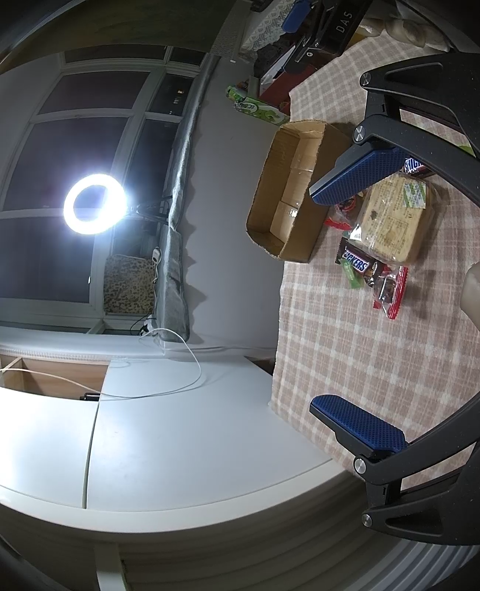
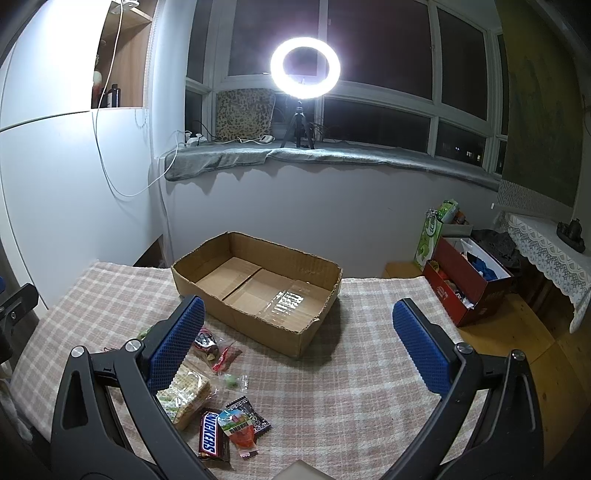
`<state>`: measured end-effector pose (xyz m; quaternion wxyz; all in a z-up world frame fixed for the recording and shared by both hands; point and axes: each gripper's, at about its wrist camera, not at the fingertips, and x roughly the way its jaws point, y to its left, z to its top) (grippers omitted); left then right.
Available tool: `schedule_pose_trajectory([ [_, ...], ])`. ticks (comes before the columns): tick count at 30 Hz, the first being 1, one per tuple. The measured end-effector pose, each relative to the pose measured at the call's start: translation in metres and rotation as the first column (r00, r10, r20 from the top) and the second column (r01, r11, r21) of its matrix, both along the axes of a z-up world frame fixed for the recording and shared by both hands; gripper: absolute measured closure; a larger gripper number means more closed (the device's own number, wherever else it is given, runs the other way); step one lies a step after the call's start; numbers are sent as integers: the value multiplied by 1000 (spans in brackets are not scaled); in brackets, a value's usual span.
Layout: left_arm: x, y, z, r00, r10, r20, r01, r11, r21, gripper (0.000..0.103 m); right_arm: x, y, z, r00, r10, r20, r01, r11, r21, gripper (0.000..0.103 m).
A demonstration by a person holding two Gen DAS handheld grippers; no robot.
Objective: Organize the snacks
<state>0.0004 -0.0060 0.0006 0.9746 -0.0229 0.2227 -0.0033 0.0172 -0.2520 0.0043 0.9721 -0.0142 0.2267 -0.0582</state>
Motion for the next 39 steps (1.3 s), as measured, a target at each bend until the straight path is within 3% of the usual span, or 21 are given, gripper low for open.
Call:
schedule_pose_trajectory([
  [18, -1, -2, -3, 1000, -10, -8, 9, 1000, -5, 1, 1, 1, -7, 1000, 5, -15, -5, 1000, 3, 0],
  [30, 7, 15, -15, 998, -24, -65, 21, 998, -59, 1, 8, -5, -17, 998, 29, -51, -28, 999, 18, 0],
  [39, 17, 26, -43, 984, -83, -158, 56, 984, -168, 2, 18, -21, -42, 977, 148, -154, -122, 978, 168, 0],
])
